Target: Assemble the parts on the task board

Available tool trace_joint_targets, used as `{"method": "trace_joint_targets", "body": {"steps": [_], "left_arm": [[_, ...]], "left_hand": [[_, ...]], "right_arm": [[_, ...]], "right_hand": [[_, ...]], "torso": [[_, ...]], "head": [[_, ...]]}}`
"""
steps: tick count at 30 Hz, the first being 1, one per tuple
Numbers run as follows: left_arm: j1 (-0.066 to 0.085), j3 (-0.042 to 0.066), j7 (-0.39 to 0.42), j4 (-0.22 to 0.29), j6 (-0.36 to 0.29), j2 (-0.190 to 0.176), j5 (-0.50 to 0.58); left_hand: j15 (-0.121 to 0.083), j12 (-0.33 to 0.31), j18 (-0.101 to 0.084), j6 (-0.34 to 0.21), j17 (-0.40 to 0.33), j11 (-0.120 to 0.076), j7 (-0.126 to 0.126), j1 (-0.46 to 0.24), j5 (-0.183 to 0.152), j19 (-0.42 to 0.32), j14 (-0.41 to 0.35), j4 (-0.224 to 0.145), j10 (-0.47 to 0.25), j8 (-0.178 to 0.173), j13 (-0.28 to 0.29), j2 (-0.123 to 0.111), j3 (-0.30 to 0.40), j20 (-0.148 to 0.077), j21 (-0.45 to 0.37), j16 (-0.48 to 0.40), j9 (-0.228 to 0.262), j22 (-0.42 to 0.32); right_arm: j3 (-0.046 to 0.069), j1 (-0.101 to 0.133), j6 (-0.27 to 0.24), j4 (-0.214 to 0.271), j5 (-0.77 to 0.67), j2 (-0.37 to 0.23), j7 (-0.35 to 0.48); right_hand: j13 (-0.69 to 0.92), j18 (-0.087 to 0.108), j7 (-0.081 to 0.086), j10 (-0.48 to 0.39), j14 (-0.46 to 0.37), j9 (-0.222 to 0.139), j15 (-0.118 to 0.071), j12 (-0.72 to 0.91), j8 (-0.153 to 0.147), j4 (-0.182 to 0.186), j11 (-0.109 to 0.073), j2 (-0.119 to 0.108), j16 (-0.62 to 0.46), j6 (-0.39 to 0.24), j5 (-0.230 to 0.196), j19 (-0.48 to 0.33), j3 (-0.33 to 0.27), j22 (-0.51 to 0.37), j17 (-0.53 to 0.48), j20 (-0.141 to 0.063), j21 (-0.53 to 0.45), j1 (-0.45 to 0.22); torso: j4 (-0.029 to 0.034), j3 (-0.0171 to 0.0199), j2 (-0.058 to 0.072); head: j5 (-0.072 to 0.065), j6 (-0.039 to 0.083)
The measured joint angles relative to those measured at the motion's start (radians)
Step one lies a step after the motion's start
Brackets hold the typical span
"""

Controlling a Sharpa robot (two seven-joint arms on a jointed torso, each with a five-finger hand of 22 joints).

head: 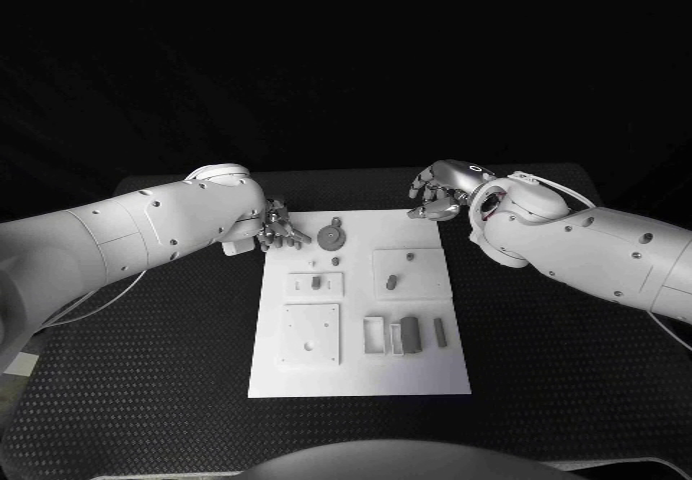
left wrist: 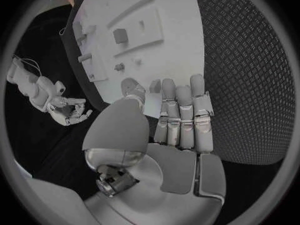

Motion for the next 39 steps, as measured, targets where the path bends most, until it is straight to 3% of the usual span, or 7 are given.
{"method": "trace_joint_targets", "body": {"steps": [12,18,22,28,34,37,39], "left_arm": [[0.0,0.0,0.008,0.01,-0.003,0.0,0.01],[0.0,0.0,0.008,0.006,-0.004,0.0,0.017],[0.0,0.0,0.008,0.005,-0.005,0.0,0.021],[0.0,0.0,0.007,0.003,-0.005,0.003,0.024],[0.001,0.001,0.006,0.001,-0.004,0.003,0.033],[0.001,0.001,0.006,0.001,-0.003,0.002,0.04],[0.001,0.001,0.007,0.0,-0.003,0.001,0.043]], "left_hand": [[0.0,0.0,0.0,0.017,-0.008,-0.004,-0.007,0.1,0.01,0.007,0.0,0.0,0.004,0.005,-0.009,0.057,-0.035,0.0,-0.008,0.004,-0.008,0.005],[-0.003,0.0,0.0,0.021,-0.009,-0.007,-0.004,0.115,0.02,0.007,0.004,0.001,0.007,0.005,-0.011,0.063,-0.042,0.0,-0.008,0.004,-0.011,0.006],[-0.003,0.004,0.0,0.021,-0.013,-0.007,-0.004,0.123,0.085,0.007,0.005,0.002,0.007,0.004,-0.014,0.063,-0.053,0.0,-0.013,0.004,-0.014,0.008],[-0.003,0.004,0.0,0.025,-0.014,-0.007,-0.007,0.131,0.111,0.007,0.005,0.0,0.007,0.004,-0.016,0.069,-0.055,0.0,-0.013,0.004,-0.016,0.009],[-0.003,0.005,0.0,0.028,-0.015,-0.007,-0.004,0.196,0.183,0.007,0.005,-0.007,0.007,0.008,-0.019,0.09,-0.07,0.0,-0.017,0.008,-0.021,0.015],[-0.002,0.008,0.0,0.028,-0.016,-0.007,-0.004,0.261,0.256,0.007,0.004,-0.024,0.007,0.006,-0.02,0.094,-0.071,0.0,-0.023,0.008,-0.028,0.017],[0.0,0.008,0.0,0.028,-0.018,-0.005,-0.004,0.3,0.215,0.01,0.002,-0.009,0.005,0.006,-0.022,0.079,-0.022,0.004,-0.028,0.008,-0.028,0.017]], "right_arm": [[0.0,-0.002,0.003,-0.001,0.0,0.001,0.0],[0.0,-0.003,0.004,-0.001,0.0,0.001,0.0],[0.0,-0.003,0.005,-0.001,0.0,0.001,0.0],[0.0,-0.003,0.006,-0.001,0.0,0.001,0.0],[0.0,-0.003,0.006,-0.001,0.0,0.001,0.0],[0.0,-0.003,0.006,-0.001,0.0,0.001,0.0],[0.0,-0.003,0.006,-0.001,0.0,0.001,0.0]], "right_hand": [[0.0,0.0,0.0,0.0,0.0,0.0,0.0,0.0,-0.004,0.0,0.0,0.0,0.0,0.0,0.0,0.0,0.0,0.0,0.0,0.0,0.0,0.0],[0.0,0.0,0.0,0.0,0.0,0.0,0.0,0.0,-0.004,0.0,0.0,0.0,0.0,0.0,0.0,0.0,0.0,0.0,0.0,0.0,0.0,0.0],[0.0,0.0,0.0,0.0,0.0,0.0,0.0,0.0,-0.004,0.0,0.0,0.0,0.0,0.0,0.0,0.0,0.0,0.0,0.0,0.0,0.0,0.0],[-0.001,0.0,-0.001,0.0,0.0,0.0,0.0,0.0,-0.004,0.0,0.0,0.0,0.0,0.001,0.0,0.0,0.0,0.0,0.0,0.0,0.0,0.0],[-0.001,0.0,-0.001,0.0,0.0,0.0,0.0,0.0,-0.004,0.0,0.0,0.0,0.0,0.001,0.0,0.0,0.0,0.0,0.0,0.0,0.0,0.0],[-0.001,0.0,-0.002,0.0,0.0,0.0,0.0,0.0,-0.004,0.0,0.0,0.0,0.0,0.001,0.0,0.0,0.0,0.0,0.0,0.0,0.0,0.0],[-0.001,0.0,-0.002,0.0,0.0,0.0,0.0,0.0,-0.004,0.0,0.0,0.0,0.0,0.001,0.0,0.0,0.0,0.0,0.0,0.0,0.0,0.0]], "torso": [[0.0,-0.0005,0.0],[-0.0001,-0.0005,0.0],[-0.0001,-0.0005,0.0],[-0.0003,-0.0004,0.0],[-0.0006,0.0,0.0],[-0.0006,0.0001,0.0],[-0.0006,0.0001,0.0]], "head": [[0.0,-0.001],[0.0,-0.001],[-0.001,-0.001],[-0.001,-0.002],[0.0,-0.003],[0.0,-0.003],[0.0,-0.004]]}}
